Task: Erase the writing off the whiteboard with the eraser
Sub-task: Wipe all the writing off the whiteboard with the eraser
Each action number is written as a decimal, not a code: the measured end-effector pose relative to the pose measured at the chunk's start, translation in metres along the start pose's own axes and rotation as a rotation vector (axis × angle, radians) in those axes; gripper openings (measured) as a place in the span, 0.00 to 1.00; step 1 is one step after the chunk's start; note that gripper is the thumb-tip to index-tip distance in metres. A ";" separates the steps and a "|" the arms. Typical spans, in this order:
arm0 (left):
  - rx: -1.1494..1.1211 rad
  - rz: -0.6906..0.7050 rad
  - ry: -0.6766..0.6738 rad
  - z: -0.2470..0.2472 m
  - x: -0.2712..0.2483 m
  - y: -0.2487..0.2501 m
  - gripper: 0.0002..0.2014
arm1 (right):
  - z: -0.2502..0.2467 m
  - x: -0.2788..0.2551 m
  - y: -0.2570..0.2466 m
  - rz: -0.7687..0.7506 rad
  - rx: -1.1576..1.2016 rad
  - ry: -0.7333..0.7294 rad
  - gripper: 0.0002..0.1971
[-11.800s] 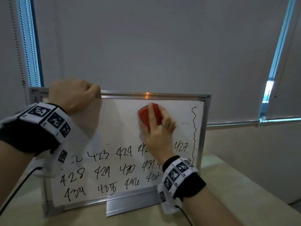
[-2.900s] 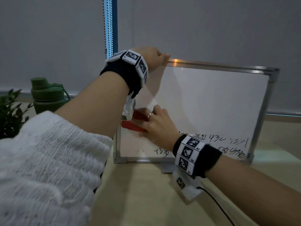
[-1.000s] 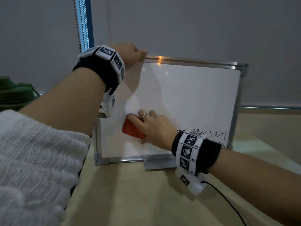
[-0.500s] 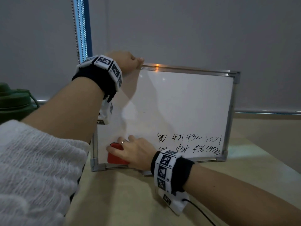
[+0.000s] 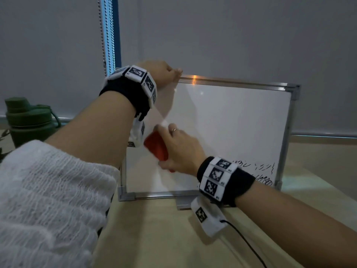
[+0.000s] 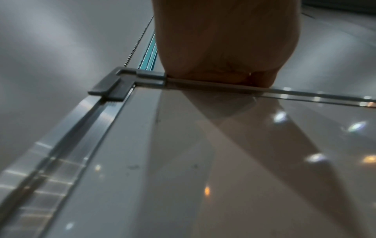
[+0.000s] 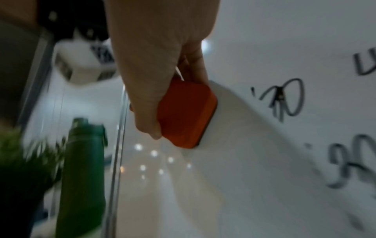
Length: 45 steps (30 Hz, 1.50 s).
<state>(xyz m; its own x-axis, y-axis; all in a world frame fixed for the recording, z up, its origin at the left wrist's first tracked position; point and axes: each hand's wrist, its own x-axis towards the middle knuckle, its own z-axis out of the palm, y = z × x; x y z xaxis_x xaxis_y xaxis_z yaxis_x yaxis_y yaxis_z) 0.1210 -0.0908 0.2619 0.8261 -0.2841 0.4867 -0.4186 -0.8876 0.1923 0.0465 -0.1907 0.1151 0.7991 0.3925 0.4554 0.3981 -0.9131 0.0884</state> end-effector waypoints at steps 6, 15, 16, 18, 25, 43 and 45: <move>-0.026 0.000 -0.003 0.003 0.004 -0.004 0.27 | 0.030 -0.021 -0.009 -0.036 -0.087 -0.073 0.42; -0.063 0.007 -0.004 0.002 0.005 -0.006 0.27 | 0.021 -0.054 0.023 0.262 0.013 0.011 0.32; -0.063 0.008 -0.005 0.002 0.005 -0.006 0.26 | 0.017 -0.061 0.033 0.335 0.043 0.042 0.32; -0.061 0.001 -0.010 0.001 0.005 -0.005 0.25 | 0.010 -0.077 0.055 0.486 0.105 0.117 0.34; -0.036 -0.047 0.009 0.001 0.006 -0.003 0.22 | 0.018 -0.069 0.052 0.684 0.217 0.146 0.37; -0.071 -0.070 0.002 0.000 0.003 0.001 0.22 | 0.034 -0.045 0.001 0.477 0.206 -0.022 0.33; -0.049 -0.057 0.003 -0.002 0.000 0.004 0.20 | 0.026 -0.034 -0.006 0.429 0.179 0.001 0.33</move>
<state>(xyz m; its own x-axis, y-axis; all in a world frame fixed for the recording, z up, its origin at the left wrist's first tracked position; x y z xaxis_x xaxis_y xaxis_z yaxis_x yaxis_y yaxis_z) 0.1182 -0.0937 0.2643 0.8481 -0.2322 0.4763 -0.3886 -0.8836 0.2611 0.0284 -0.1959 0.0757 0.9080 -0.0164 0.4187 0.1037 -0.9594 -0.2624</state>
